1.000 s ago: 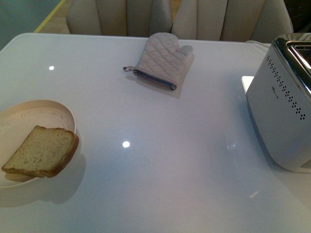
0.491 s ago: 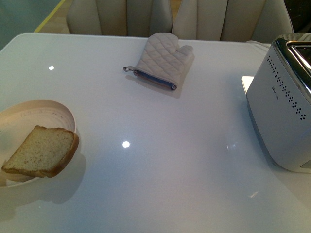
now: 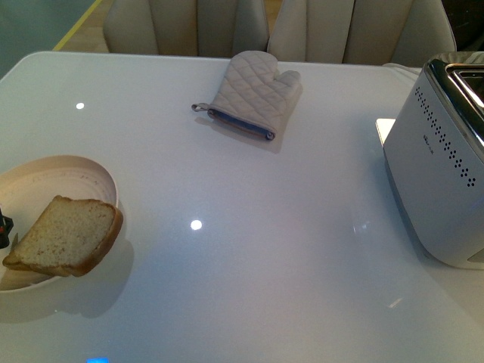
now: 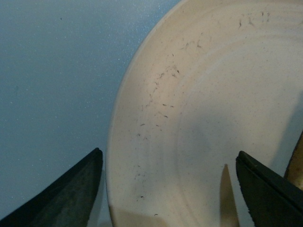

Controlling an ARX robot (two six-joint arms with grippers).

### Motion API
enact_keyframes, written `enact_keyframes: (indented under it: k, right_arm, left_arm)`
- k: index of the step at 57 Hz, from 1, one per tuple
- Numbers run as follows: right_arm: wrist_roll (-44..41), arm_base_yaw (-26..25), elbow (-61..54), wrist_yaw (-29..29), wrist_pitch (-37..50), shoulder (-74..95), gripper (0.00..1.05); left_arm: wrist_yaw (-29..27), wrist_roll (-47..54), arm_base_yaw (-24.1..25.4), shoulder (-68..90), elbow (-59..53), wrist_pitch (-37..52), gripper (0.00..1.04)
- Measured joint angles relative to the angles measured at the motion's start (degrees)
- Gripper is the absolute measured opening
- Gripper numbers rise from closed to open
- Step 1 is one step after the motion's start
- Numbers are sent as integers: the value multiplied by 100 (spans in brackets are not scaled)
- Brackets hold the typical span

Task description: Put bread into toaster

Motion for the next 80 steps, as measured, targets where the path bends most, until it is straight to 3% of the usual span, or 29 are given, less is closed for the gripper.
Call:
enact_keyframes:
  k: [19, 27, 35, 54, 80]
  right_arm:
    - [0, 0, 0, 0, 0, 0, 96]
    - [0, 0, 0, 0, 0, 0, 96]
    - [0, 0, 0, 0, 0, 0, 96]
    - [0, 0, 0, 0, 0, 0, 96]
    - [0, 0, 0, 0, 0, 0, 96]
  left_arm:
    - [20, -181, -74, 118, -9, -9, 26]
    - [109, -629, -389, 7, -184, 9, 5]
    - [-149, -1104, -955, -103, -319, -109, 5]
    - [-916, -2509, -2750, -363, -28, -1314, 5]
    - [-1228, -4207, -4030, -280, 225, -1574, 5]
